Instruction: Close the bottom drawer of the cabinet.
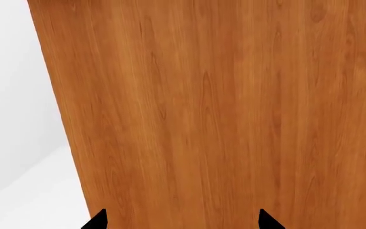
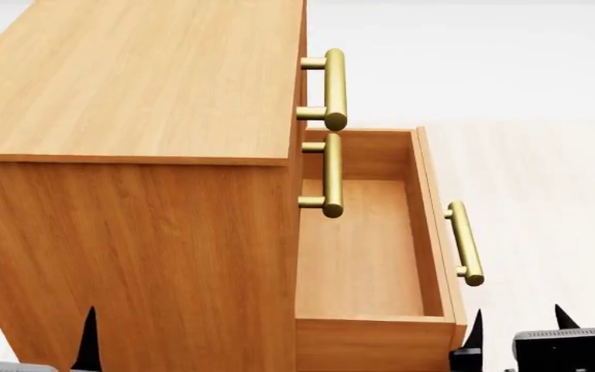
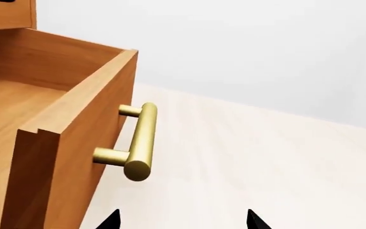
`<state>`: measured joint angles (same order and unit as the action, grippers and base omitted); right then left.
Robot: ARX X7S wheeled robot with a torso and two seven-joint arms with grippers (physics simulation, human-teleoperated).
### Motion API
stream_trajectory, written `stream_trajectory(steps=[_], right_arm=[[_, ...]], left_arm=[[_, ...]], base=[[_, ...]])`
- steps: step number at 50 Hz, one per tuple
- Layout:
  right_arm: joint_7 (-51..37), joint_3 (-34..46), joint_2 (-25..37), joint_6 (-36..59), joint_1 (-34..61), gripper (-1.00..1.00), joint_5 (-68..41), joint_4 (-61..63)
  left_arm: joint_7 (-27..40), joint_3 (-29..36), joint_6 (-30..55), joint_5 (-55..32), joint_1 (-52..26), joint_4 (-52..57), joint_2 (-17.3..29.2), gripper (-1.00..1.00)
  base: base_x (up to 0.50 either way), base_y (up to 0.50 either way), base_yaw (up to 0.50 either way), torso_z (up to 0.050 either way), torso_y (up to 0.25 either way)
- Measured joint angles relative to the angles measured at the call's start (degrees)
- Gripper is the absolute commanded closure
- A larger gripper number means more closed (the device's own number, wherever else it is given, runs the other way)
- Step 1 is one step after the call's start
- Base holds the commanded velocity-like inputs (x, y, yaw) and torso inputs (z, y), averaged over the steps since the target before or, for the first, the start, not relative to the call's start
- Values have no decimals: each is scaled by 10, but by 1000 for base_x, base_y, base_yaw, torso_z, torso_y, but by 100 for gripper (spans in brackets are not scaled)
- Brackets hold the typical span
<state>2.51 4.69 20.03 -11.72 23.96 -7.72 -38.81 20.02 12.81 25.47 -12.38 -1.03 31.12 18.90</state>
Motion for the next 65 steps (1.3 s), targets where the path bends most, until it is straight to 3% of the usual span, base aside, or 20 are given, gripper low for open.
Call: stream_trajectory(steps=[65], right_arm=[[24,86,-23,64,-17,-100,70,122]], left_arm=[[14,6,4,-10,-6,5,10,-100]], base=[[1,0,1,0,0]])
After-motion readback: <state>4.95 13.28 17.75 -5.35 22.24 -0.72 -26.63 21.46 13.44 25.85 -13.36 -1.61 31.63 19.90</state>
